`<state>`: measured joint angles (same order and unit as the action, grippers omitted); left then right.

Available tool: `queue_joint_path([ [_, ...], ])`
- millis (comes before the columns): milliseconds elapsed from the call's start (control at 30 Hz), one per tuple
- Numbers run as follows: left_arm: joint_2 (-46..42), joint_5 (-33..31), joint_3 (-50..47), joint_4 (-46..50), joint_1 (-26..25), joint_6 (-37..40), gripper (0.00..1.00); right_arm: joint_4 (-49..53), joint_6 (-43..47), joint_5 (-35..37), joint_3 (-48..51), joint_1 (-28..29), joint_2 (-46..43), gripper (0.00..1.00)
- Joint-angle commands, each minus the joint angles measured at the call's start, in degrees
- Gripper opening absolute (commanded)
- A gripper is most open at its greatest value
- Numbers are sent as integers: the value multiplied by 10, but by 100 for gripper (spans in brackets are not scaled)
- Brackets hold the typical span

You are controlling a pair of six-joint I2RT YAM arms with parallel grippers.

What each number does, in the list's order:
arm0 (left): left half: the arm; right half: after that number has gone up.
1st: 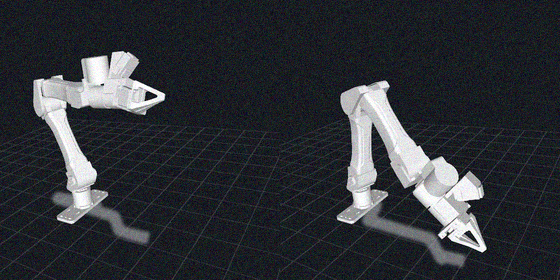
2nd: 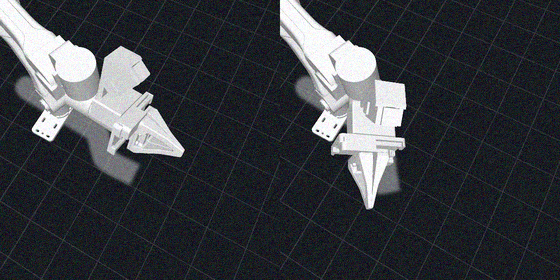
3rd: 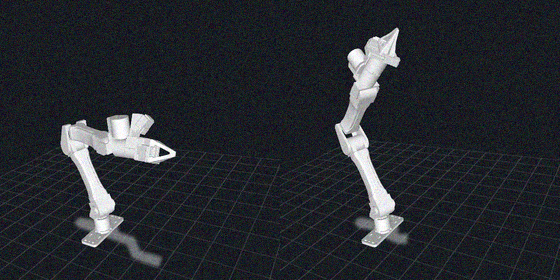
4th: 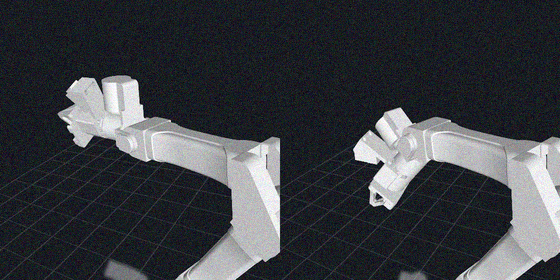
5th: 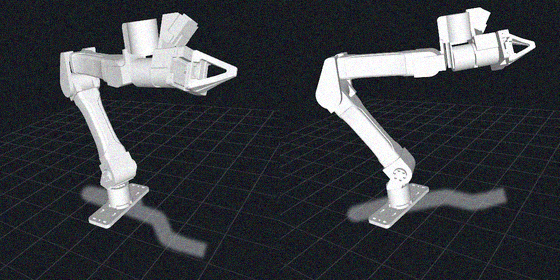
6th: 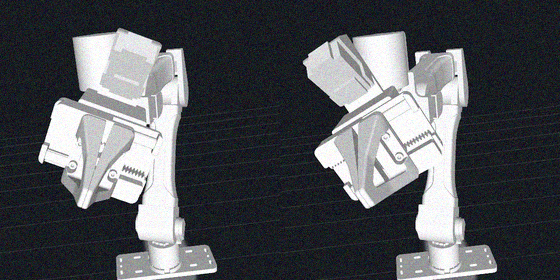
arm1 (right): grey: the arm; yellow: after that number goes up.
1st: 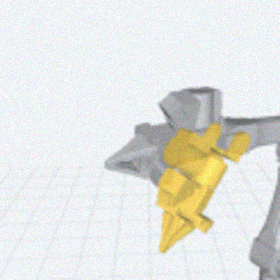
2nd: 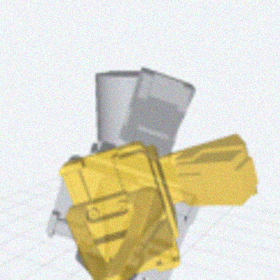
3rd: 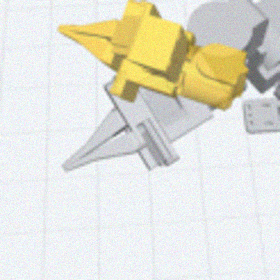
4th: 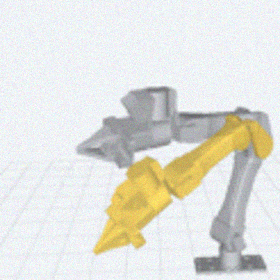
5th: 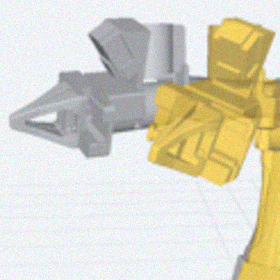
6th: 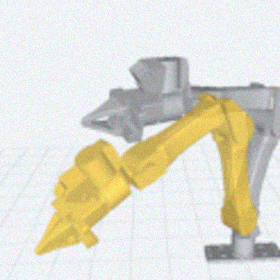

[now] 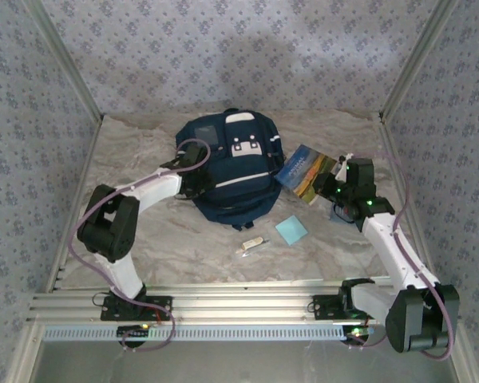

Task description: Pack books, pencil case, and school supplies into a backpack

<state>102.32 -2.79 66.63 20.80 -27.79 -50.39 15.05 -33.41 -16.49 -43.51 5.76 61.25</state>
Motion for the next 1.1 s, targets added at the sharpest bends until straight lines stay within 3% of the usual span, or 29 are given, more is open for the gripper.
queue_joint_path([
  [0,32,0,19,0,-5,4,40,-27,-2,-7,-5,3,-14,0],
  [100,58,2,29,15,-8,7,43,-22,2,-5,-5,3,-16,0],
  [267,52,24,17,-5,-10,-4,0,-19,4,-4,-5,1,-22,0],
  [400,26,57,22,-36,-10,-48,0,-10,1,-13,-12,0,-26,0],
  [767,-28,129,27,-248,4,-267,0,83,-49,-12,-65,-27,-118,0],
  [1067,-33,92,55,-315,7,-321,0,146,-43,-3,-84,-41,-146,0],
])
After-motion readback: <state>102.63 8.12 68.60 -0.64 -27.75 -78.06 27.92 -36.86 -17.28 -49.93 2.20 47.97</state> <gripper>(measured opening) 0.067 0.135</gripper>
